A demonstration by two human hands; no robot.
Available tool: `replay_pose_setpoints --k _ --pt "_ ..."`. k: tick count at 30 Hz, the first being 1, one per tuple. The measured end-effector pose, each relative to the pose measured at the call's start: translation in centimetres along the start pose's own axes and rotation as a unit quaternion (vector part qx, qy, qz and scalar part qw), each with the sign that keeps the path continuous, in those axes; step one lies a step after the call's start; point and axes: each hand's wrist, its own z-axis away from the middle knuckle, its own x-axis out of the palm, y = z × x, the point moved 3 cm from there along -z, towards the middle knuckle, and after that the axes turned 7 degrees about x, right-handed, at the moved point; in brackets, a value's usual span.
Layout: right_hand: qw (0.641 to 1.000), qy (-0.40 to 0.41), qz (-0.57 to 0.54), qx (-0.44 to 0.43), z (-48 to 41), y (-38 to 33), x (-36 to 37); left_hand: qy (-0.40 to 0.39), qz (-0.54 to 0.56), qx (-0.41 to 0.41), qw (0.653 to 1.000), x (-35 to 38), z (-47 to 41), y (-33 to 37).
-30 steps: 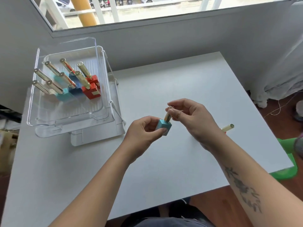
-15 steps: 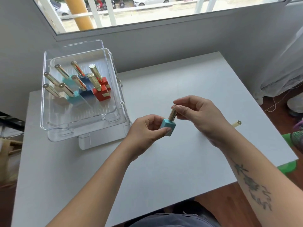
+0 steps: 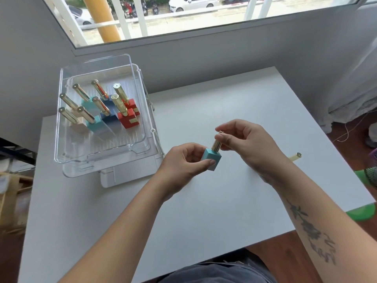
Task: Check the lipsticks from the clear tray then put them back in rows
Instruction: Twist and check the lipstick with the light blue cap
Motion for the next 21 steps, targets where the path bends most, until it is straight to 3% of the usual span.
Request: replay_pose_setpoints --k 4,9,16,21 --pt "1.000 0.008 -0.002 0.014 -0.3 0.2 -0.7 0.009 0.000 -0.004 1.000 0.7 -0.2 0.2" --pt "0.997 -0.077 -0.011 0.014 -0.2 -0.3 -2.2 0.021 0.005 -0.013 1.000 1.8 -0.4 0.7" --pt "0.999 -0.030 0.007 0.016 -0.7 -0.6 -4.7 0.040 0.007 -0.010 0.999 4.5 -0.8 1.5" --pt "0.994 -0.111 -0.005 0.018 -1.0 -0.7 -6.4 0.057 0.007 -0.012 0.998 5.8 -1.0 1.8"
